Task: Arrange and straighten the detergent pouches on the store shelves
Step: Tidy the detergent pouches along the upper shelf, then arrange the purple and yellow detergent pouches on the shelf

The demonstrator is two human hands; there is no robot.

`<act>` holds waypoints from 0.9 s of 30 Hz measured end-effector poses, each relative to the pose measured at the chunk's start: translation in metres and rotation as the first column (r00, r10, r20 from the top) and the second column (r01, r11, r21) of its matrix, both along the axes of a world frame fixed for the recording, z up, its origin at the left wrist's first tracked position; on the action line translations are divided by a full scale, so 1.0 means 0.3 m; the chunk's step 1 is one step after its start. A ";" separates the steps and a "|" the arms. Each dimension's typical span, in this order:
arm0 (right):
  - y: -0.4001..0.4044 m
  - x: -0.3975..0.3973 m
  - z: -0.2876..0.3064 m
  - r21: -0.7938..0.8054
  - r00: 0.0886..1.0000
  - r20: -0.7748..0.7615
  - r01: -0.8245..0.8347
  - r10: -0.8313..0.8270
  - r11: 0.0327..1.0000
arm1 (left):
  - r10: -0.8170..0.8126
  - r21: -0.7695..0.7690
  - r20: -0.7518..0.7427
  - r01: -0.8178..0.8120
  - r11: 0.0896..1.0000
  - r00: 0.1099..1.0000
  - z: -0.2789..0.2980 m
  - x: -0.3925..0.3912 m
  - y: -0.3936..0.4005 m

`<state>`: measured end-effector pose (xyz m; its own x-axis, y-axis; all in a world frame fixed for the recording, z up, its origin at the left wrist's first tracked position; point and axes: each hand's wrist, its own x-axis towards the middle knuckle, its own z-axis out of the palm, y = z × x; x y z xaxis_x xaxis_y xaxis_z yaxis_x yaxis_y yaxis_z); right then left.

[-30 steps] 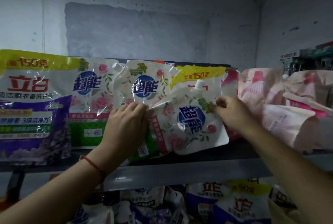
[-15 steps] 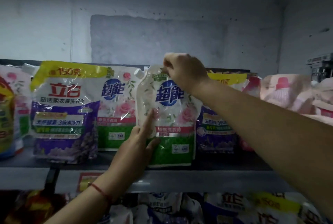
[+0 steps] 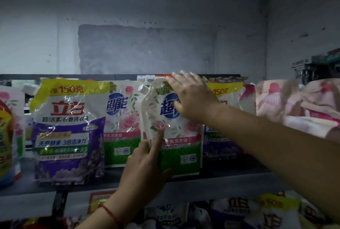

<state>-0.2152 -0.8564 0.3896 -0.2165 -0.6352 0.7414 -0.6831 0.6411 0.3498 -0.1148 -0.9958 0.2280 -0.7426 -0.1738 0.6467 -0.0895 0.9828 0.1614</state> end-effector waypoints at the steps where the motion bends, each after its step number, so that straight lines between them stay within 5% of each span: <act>1: 0.017 0.017 -0.016 0.021 1.000 0.005 0.024 -0.024 0.999 | 0.032 -0.071 -0.007 -0.033 0.997 0.999 0.000 0.006 -0.008; 6: 0.116 0.130 -0.085 0.179 0.965 0.227 0.095 -0.134 0.979 | 0.054 -0.286 -0.138 -0.092 0.954 0.989 0.047 0.022 -0.054; 11: 0.245 0.204 -0.230 0.277 0.823 0.488 0.170 -0.290 0.946 | -0.046 -0.391 -0.004 0.041 0.919 0.999 0.090 0.017 -0.020; 27: 0.893 0.084 -0.302 0.145 0.634 0.630 0.470 -0.448 0.870 | -0.334 -0.221 0.326 0.415 0.882 0.884 0.189 -0.234 0.563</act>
